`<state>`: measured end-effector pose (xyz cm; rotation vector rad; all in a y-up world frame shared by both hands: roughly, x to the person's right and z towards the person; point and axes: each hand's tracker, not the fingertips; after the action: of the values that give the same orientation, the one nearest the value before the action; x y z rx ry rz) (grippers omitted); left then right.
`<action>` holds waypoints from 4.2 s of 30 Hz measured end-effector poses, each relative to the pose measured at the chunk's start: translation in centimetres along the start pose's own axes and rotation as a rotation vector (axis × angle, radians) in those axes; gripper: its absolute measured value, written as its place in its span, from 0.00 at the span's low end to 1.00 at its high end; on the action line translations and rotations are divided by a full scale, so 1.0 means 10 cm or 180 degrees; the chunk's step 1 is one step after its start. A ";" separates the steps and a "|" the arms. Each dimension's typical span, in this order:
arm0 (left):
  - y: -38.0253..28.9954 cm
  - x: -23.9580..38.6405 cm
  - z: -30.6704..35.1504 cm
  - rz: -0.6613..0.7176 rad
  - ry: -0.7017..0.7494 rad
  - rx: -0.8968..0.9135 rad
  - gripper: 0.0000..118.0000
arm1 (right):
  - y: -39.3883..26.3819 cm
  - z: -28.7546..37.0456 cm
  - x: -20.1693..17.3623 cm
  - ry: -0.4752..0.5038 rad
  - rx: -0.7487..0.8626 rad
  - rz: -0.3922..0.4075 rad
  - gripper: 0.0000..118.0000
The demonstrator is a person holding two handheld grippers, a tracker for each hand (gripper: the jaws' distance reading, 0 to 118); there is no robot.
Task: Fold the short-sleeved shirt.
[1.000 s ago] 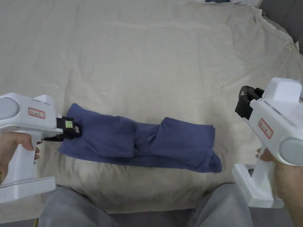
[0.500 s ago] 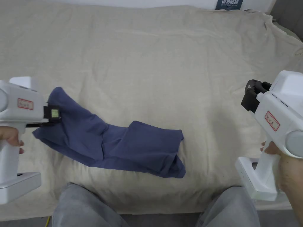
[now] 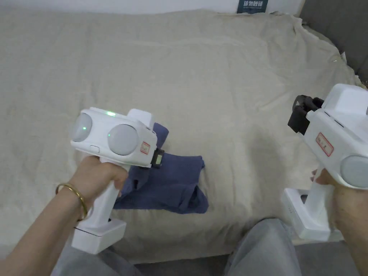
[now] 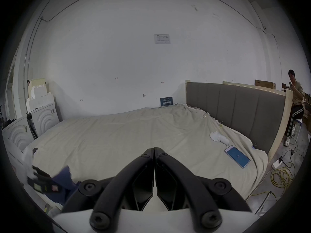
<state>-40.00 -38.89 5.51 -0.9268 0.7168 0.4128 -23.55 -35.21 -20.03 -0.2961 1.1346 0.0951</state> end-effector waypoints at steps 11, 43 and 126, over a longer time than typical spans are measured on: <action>-0.22 0.65 -0.91 -0.0285 0.0099 -0.0464 0.24 | -0.03 0.11 0.21 -0.0175 -0.0010 -0.0054 0.00; -0.73 0.85 -1.08 0.0310 0.0213 0.0685 0.00 | -0.10 0.07 0.25 -0.0174 -0.0106 -0.0060 0.00; -0.67 -2.05 -1.01 0.1819 -0.2300 -0.0488 0.96 | -1.84 -0.82 -2.22 0.0850 -0.1400 -0.0077 0.00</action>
<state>-54.09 -51.45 20.00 -0.6275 0.2656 1.2481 -36.02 -53.40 0.26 -0.7303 1.3701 0.2923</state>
